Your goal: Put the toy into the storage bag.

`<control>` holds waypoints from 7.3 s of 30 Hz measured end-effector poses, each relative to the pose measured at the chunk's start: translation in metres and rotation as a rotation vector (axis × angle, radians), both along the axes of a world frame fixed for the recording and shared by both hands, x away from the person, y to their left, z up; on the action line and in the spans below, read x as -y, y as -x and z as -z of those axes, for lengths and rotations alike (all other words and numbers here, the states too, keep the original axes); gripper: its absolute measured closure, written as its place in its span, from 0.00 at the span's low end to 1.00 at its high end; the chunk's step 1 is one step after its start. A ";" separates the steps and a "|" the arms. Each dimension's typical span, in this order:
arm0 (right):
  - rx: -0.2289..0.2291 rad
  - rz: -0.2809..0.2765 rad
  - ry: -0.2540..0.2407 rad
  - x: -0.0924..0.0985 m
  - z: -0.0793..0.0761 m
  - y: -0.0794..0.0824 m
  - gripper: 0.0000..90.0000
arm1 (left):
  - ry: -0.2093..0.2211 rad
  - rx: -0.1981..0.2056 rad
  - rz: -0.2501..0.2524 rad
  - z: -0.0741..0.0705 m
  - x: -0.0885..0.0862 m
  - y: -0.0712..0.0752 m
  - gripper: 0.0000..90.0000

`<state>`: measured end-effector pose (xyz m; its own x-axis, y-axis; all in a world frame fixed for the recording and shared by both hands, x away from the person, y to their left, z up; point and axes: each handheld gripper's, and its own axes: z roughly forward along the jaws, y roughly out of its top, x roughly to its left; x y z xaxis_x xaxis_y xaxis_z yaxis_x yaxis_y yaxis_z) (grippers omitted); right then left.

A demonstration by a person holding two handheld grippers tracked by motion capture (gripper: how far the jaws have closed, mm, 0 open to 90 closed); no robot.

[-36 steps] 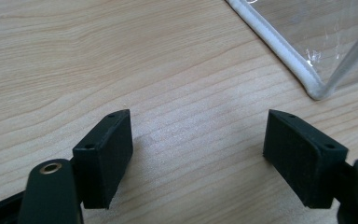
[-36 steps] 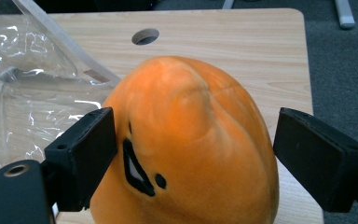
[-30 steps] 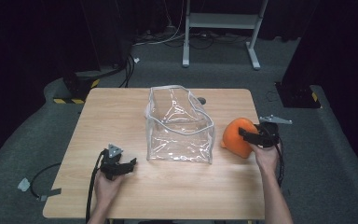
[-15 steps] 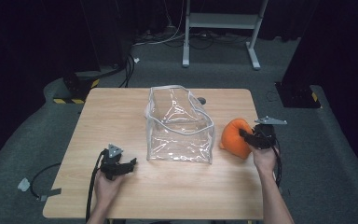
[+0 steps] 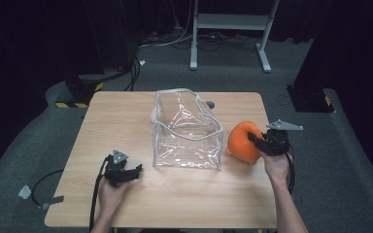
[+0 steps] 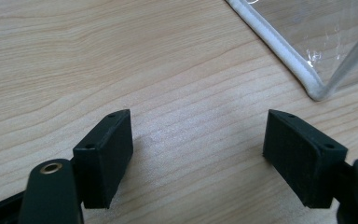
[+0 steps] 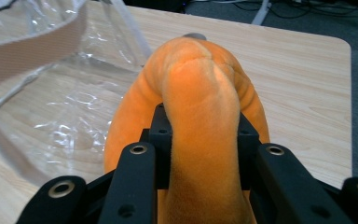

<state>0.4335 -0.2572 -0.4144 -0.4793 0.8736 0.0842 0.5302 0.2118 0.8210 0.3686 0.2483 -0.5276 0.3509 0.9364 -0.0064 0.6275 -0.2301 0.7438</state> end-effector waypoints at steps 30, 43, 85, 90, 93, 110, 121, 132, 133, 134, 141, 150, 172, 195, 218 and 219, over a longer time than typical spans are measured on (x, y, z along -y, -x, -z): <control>0.007 -0.069 -0.035 -0.005 -0.032 0.024 0.77 | 0.007 0.003 -0.003 0.000 0.000 0.000 0.27; 0.032 -0.078 -0.032 -0.001 -0.044 0.033 0.77 | 0.007 0.003 -0.003 0.000 0.000 0.000 0.27; 0.077 -0.110 -0.050 -0.002 -0.092 0.044 0.76 | 0.002 0.001 0.000 0.000 0.000 0.000 0.26; 0.093 -0.118 -0.048 -0.003 -0.099 0.046 0.76 | 0.002 0.001 0.000 0.000 0.000 0.000 0.26; 0.097 -0.120 -0.055 -0.003 -0.105 0.047 0.76 | 0.002 0.001 0.000 0.000 0.000 0.000 0.26; 0.105 -0.137 -0.050 -0.008 -0.125 0.051 0.76 | -0.003 0.000 0.005 0.000 0.000 0.001 0.26; 0.129 -0.161 -0.086 -0.015 -0.139 0.046 0.76 | -0.003 0.000 0.004 0.000 0.000 0.001 0.26; 0.145 -0.198 -0.086 -0.031 -0.150 0.039 0.76 | -0.003 0.000 0.004 0.000 0.000 0.001 0.26; 0.147 -0.202 -0.087 -0.032 -0.150 0.038 0.76 | -0.004 0.000 0.005 0.000 0.000 0.001 0.26; 0.147 -0.203 -0.092 -0.033 -0.150 0.037 0.76 | -0.004 0.000 0.004 0.000 0.000 0.001 0.26; 0.159 -0.219 -0.110 -0.040 -0.156 0.035 0.76 | 0.000 0.002 0.002 0.000 0.001 0.001 0.26; 0.159 -0.243 -0.113 -0.049 -0.156 0.032 0.76 | 0.003 0.000 0.007 0.000 0.001 0.001 0.25; 0.158 -0.280 -0.089 -0.071 -0.163 0.027 0.76 | 0.003 0.000 0.009 0.000 0.001 0.001 0.25; 0.159 -0.338 -0.095 -0.103 -0.167 0.019 0.76 | 0.005 -0.001 0.008 0.000 0.001 0.001 0.25; 0.139 -0.389 -0.097 -0.144 -0.163 0.006 0.76 | 0.002 -0.002 0.010 0.000 0.000 0.001 0.25; 0.140 -0.390 -0.094 -0.146 -0.162 0.005 0.76 | 0.004 -0.001 0.009 0.000 0.001 0.001 0.25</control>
<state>0.4283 -0.1115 -0.2519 -0.7850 0.6160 0.0659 0.3074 0.2949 0.9047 0.3675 0.2477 -0.5277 0.3592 0.9332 -0.0104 0.6266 -0.2329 0.7438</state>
